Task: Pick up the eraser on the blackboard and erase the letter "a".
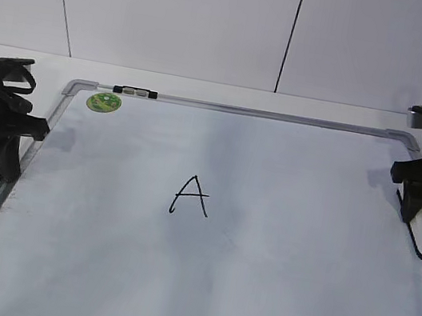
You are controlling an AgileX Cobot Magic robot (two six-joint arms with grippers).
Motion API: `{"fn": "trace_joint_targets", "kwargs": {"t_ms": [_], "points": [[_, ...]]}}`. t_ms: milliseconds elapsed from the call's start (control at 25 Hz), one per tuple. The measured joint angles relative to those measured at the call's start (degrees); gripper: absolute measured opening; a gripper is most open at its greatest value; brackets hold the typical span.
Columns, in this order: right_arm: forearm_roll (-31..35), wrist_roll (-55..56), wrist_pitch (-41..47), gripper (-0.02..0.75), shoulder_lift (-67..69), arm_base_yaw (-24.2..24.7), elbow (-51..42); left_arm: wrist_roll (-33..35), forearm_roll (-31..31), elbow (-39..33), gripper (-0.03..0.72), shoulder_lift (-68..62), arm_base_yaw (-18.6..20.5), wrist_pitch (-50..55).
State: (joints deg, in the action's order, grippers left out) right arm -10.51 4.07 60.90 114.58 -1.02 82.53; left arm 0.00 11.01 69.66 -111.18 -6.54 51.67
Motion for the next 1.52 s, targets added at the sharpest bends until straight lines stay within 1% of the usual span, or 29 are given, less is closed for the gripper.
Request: {"fn": "trace_joint_targets", "kwargs": {"t_ms": [120,240,480,760,1080,1240,1520], "points": [[-0.22,0.09,0.0,0.595,0.02,0.0,0.0,0.0,0.0,0.0,0.055,0.0,0.0,0.0],[-0.31,0.09,0.0,0.607,0.02,0.0,0.0,0.0,0.0,0.0,0.055,0.0,0.0,-0.13],[-0.34,0.09,0.22,0.612,0.23,0.0,0.23,0.0,0.0,0.0,0.055,0.0,0.0,-0.13],[3.22,-1.82,4.05,0.613,0.56,0.0,4.83,0.0,-0.1,0.0,0.055,0.0,0.0,-0.13],[3.83,-2.26,5.88,0.613,0.44,0.03,5.92,0.0,-0.1,0.0,0.055,0.0,0.0,-0.13],[3.84,-2.26,5.92,0.613,-1.44,0.03,5.92,0.0,-0.1,0.0,0.055,0.0,0.0,-0.13],[6.9,-3.5,6.06,0.603,-6.72,0.03,6.14,0.0,-0.1,0.0,0.058,0.0,0.0,-0.13]]}}
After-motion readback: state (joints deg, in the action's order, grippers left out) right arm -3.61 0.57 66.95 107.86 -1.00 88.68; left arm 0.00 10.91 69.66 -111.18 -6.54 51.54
